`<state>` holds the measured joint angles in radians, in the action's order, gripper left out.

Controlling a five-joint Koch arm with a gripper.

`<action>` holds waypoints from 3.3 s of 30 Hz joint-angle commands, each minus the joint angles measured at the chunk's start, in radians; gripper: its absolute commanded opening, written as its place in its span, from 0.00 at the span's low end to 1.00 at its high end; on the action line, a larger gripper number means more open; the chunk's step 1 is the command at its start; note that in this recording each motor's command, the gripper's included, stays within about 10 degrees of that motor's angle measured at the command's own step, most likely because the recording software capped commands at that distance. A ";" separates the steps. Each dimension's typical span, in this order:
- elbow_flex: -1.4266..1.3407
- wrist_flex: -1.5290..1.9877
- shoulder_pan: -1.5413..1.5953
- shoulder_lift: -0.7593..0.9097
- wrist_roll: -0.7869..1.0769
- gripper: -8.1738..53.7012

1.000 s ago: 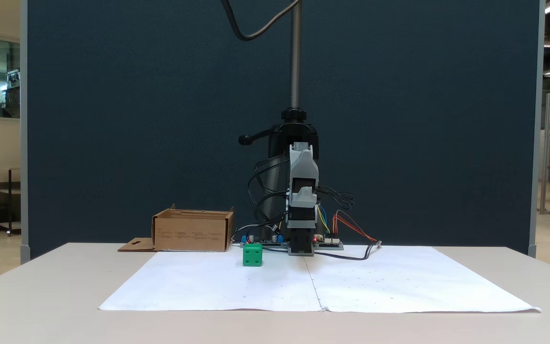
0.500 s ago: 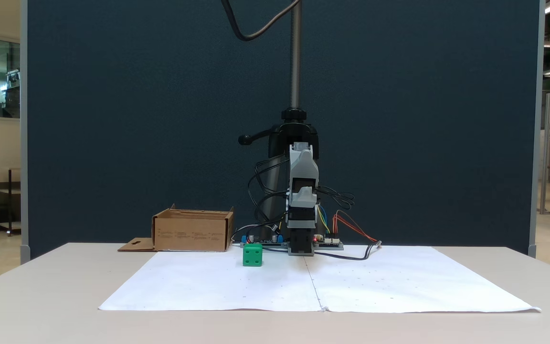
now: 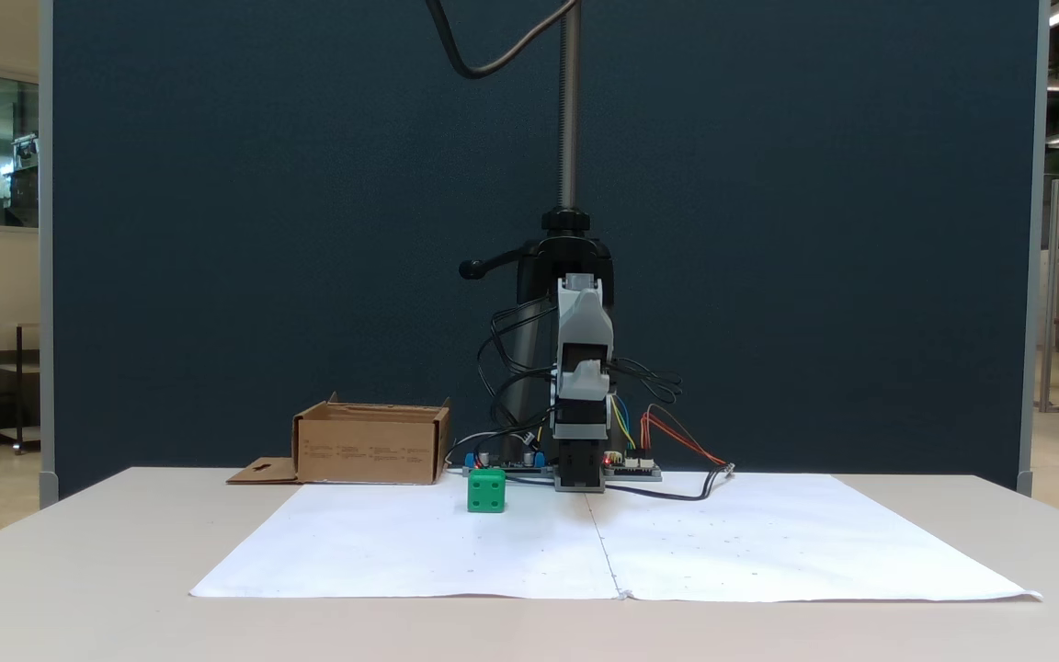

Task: Grasp a green dice and put it in the bin.

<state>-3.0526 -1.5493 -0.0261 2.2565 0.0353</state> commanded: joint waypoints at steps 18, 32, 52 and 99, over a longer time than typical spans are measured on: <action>0.592 1.290 -0.094 0.112 0.084 0.81; 0.834 2.124 -0.097 0.109 0.063 0.83; 1.272 2.961 -0.051 0.084 0.002 0.83; 1.416 2.726 -0.693 -0.431 0.595 0.88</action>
<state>-1.6858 1.2210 -0.6918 1.8147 0.5262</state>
